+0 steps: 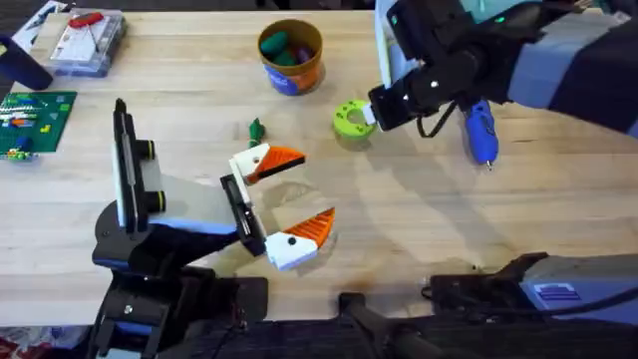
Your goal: Pick up the gripper from the table and insert it into the empty holder that is missing its gripper. Then pick up a screw, insert it into the mounting hole, and use the screwdriver to tighten it. Finally, clean up the table by picking up the vegetable and placing it into the bucket.
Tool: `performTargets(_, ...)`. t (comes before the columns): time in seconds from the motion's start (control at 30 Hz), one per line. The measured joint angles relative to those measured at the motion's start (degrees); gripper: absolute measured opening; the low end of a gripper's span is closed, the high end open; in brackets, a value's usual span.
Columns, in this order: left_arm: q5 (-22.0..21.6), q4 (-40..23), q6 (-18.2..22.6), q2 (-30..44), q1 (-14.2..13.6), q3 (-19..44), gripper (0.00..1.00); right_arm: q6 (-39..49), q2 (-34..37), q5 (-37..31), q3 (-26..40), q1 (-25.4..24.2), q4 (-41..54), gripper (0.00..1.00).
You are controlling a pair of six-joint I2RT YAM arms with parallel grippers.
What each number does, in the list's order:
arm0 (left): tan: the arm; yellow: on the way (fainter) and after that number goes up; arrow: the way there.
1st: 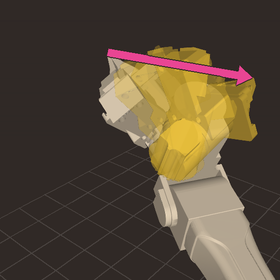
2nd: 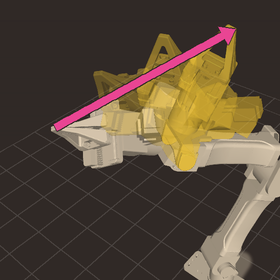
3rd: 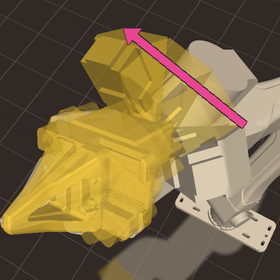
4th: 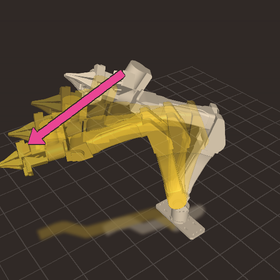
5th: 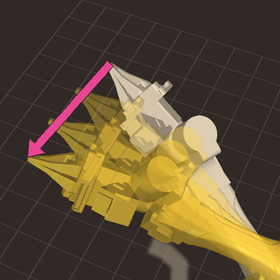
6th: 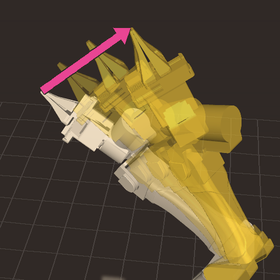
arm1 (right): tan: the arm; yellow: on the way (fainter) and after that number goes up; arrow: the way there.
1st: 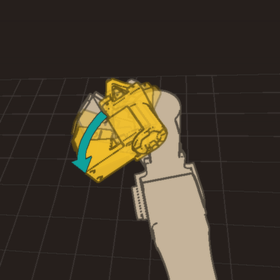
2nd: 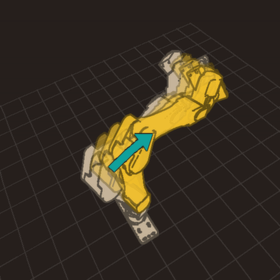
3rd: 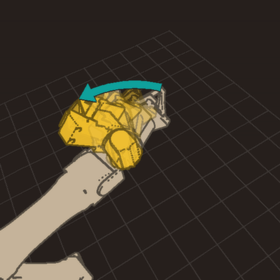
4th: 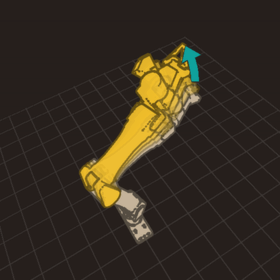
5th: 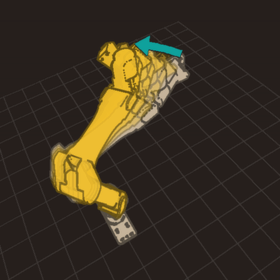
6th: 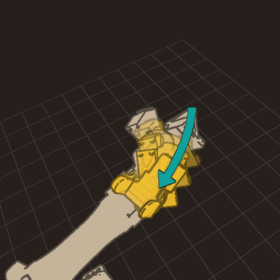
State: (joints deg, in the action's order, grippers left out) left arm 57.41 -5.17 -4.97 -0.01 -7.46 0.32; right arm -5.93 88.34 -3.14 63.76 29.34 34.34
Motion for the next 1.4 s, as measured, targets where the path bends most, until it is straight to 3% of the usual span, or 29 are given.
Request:
performTargets(0.8, 0.0, 0.0, 0.0, 0.0, 0.0, 0.0, 0.991, 1.5, 4.0, 0.0, 0.4, 0.3, -0.6, 0.004)
performTargets(1.03, 0.0, 0.0, 0.0, 0.0, 0.0, 0.0, 0.991, 3.2, 3.9, 0.1, 1.4, 0.4, 7.4, 0.003)
performTargets(1.4, 0.0, 0.0, 0.0, 0.0, 0.0, 0.0, 0.991, 3.9, -6.5, 0.4, 8.8, 1.2, 8.6, 0.004)
